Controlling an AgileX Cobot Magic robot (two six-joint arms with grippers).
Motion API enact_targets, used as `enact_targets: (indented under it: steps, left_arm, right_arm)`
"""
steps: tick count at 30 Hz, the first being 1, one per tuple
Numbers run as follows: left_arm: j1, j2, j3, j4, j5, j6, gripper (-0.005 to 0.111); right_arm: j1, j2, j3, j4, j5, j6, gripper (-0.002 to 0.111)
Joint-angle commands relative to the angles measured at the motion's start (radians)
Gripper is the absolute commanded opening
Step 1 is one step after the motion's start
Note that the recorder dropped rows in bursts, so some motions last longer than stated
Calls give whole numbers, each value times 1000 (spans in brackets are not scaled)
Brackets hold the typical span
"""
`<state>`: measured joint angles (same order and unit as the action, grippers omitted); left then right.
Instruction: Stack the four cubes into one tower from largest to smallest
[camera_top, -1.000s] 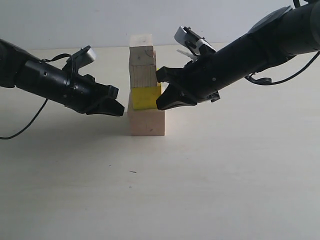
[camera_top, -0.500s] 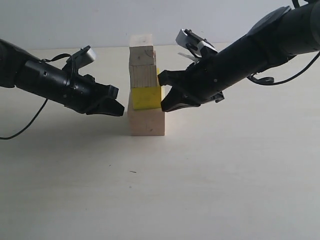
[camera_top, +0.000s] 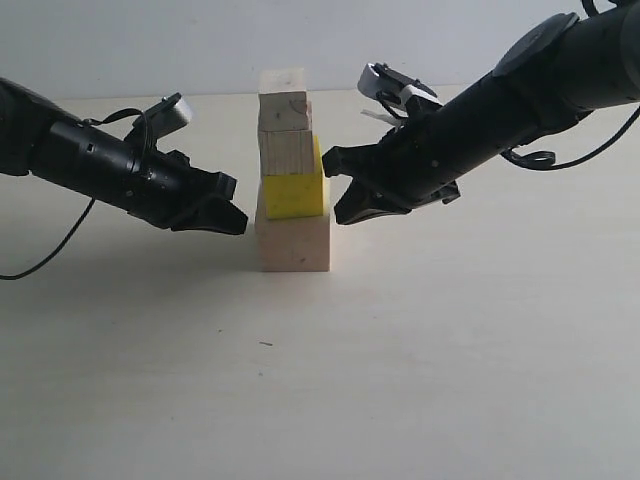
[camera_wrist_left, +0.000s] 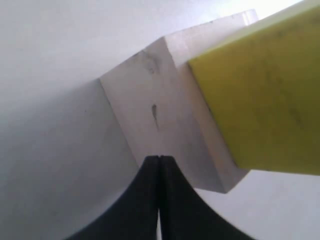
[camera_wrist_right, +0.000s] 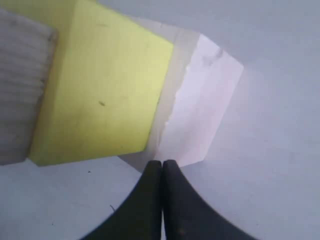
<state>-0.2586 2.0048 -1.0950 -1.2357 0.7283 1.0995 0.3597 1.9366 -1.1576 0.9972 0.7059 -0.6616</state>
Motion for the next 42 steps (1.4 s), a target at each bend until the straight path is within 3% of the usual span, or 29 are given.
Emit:
enact_targets:
  steps: [1,11,42]
  left_arm:
    - [-1,-2,1,2,5,-7,0]
    - [-1,-2,1,2,5,-7,0]
    - [-1,-2,1,2,-3,-7,0]
  right_arm:
    - [1,-2,3,-6,-8,1,0]
    - [1,-2,3,-40,-44,18,0]
    - [1,-2,3,172,-1,-113,0]
